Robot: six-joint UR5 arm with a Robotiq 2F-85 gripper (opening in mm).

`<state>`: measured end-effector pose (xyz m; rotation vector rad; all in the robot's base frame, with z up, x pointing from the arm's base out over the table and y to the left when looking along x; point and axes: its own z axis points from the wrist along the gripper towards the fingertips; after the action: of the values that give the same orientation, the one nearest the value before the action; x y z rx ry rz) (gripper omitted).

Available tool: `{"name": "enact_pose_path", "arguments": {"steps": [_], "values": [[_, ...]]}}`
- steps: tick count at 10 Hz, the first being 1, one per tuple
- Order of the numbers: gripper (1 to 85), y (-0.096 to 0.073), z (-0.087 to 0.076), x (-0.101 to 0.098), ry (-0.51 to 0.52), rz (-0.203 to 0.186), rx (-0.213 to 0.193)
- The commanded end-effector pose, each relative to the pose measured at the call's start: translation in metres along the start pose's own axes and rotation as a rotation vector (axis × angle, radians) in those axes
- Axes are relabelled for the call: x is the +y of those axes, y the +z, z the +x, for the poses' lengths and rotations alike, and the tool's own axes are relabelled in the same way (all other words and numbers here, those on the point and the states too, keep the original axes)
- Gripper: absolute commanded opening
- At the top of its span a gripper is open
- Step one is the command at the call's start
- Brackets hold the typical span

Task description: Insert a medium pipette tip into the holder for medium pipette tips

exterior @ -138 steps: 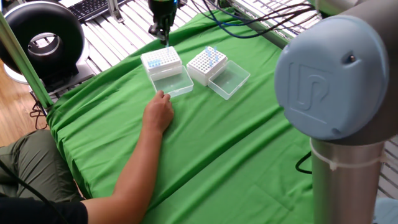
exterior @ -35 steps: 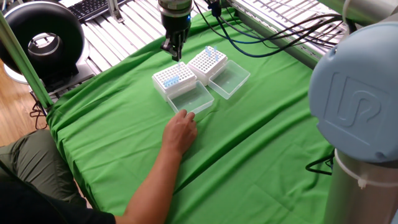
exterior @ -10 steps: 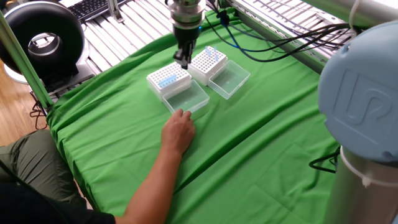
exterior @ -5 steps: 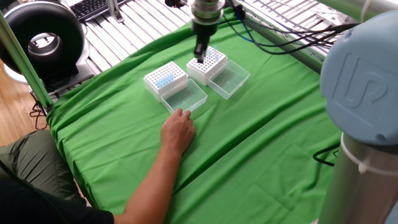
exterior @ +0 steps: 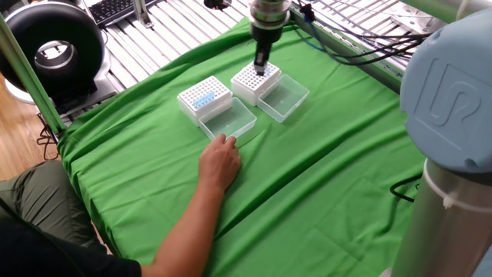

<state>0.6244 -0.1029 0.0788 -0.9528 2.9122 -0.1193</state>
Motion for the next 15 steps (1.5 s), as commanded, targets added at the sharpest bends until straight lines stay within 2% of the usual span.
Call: {"name": "enact_pose_path", "arguments": {"steps": [1,6,10,15], "values": [[29.7,-0.001,0.013,-0.009,-0.01,0.006,0.006],[28.7,0.008,0.005,-0.014,-0.022,0.012,-0.02],[28.0,0.014,0.002,-0.012,-0.02,0.003,-0.04],[13.0,0.016,0.003,-0.013,0.014,0.008,-0.042]]}}
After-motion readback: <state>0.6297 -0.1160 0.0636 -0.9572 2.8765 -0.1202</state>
